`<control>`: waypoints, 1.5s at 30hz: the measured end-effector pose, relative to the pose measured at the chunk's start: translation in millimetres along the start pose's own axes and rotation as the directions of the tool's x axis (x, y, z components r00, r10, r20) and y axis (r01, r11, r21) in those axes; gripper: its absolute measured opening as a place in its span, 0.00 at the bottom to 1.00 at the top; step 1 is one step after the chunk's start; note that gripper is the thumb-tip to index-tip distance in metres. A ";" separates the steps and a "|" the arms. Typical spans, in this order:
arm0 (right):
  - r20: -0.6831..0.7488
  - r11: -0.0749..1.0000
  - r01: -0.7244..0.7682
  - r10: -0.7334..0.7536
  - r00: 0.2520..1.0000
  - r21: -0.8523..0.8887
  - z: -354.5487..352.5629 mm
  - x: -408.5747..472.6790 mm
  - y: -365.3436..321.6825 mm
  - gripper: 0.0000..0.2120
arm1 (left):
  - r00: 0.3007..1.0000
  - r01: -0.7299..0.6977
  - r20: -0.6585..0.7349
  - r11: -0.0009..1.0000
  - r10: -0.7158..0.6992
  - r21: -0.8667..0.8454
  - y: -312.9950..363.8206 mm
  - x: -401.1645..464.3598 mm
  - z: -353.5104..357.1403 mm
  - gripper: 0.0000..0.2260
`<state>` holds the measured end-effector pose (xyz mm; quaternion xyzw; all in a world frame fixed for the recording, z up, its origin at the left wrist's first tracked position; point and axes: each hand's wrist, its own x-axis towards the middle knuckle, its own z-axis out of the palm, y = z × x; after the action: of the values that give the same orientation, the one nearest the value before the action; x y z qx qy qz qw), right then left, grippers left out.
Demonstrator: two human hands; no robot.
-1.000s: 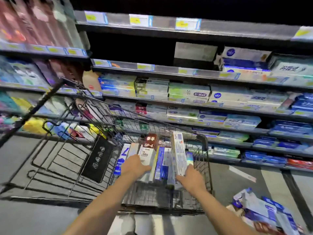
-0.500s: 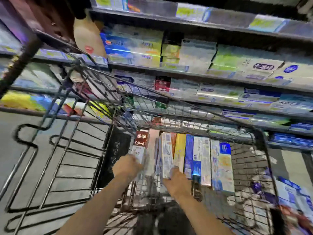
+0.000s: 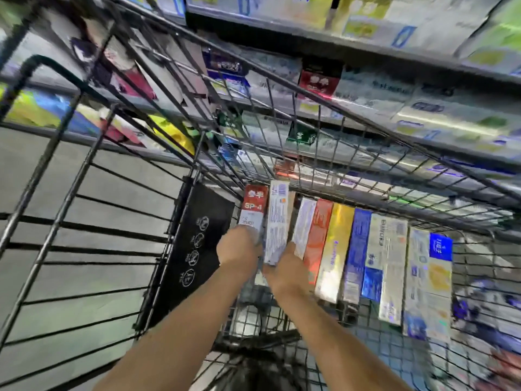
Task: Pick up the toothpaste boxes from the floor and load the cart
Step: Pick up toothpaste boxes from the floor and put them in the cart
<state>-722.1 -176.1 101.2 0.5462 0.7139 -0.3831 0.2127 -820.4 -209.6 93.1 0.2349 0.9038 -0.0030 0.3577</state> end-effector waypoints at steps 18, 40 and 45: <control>-0.069 0.871 0.283 -0.337 0.939 -0.402 -87.2 -30.4 28.2 0.28 | 0.943 -0.330 0.012 0.936 0.331 0.125 -6.8 -50.2 -59.7 0.27; -0.571 0.972 -0.231 0.174 0.802 -0.030 -303.9 -316.9 378.2 0.40 | 0.258 -0.856 0.210 0.123 0.943 0.502 317.7 -336.1 -89.1 0.34; -0.519 0.934 -0.319 0.354 0.778 0.159 -287.7 -367.1 515.2 0.38 | 0.249 -0.873 0.304 0.077 0.920 0.482 388.9 -400.1 1.8 0.31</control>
<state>-88.4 -121.7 381.4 0.7566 0.6231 -0.1917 0.0509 -399.7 -32.9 414.3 0.8308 0.5318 -0.0414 0.1589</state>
